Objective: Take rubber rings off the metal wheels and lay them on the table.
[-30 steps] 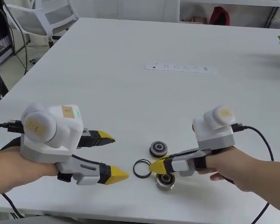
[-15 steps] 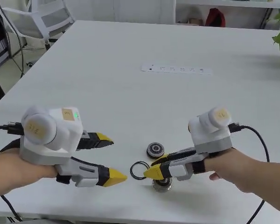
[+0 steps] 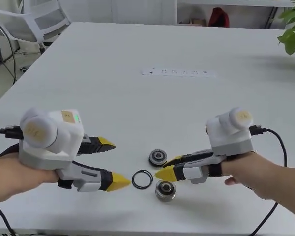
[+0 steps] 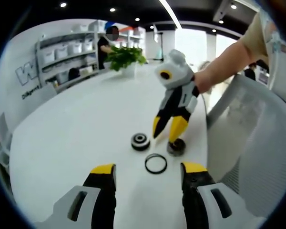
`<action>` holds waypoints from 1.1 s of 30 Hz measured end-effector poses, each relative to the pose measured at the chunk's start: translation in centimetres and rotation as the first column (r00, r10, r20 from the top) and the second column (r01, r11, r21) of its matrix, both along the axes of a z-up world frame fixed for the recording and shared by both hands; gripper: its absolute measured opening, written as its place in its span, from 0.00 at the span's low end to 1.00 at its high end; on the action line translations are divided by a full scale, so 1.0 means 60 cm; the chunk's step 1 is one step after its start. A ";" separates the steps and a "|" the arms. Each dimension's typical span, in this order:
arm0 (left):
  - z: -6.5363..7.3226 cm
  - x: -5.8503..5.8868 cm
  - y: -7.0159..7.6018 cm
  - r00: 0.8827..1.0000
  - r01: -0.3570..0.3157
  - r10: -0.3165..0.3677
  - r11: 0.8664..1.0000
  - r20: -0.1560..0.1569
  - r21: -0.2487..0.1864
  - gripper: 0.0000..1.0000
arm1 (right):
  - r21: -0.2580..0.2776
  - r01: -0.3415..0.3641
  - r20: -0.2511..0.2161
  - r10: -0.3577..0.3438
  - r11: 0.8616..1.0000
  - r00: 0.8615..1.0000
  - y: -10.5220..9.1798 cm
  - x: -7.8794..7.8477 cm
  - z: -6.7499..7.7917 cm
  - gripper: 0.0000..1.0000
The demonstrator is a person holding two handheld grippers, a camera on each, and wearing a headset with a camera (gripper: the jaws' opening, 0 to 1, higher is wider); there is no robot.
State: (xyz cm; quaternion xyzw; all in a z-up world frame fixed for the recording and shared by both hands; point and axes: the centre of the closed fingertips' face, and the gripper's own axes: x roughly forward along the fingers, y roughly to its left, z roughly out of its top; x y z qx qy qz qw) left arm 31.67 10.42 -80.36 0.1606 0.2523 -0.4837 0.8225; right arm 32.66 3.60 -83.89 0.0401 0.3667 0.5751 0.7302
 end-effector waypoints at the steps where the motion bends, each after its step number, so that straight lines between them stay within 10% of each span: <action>1: -0.001 0.002 0.000 1.000 0.001 -0.001 1.000 0.000 0.001 0.55 | -0.002 0.002 0.005 -0.002 1.000 1.000 -0.001 0.001 0.000 0.30; 33: -0.019 0.053 -0.032 1.000 -0.008 0.008 1.000 -0.016 -0.001 0.53 | -0.077 -0.007 0.243 0.025 0.997 0.970 -0.022 0.053 -0.024 0.33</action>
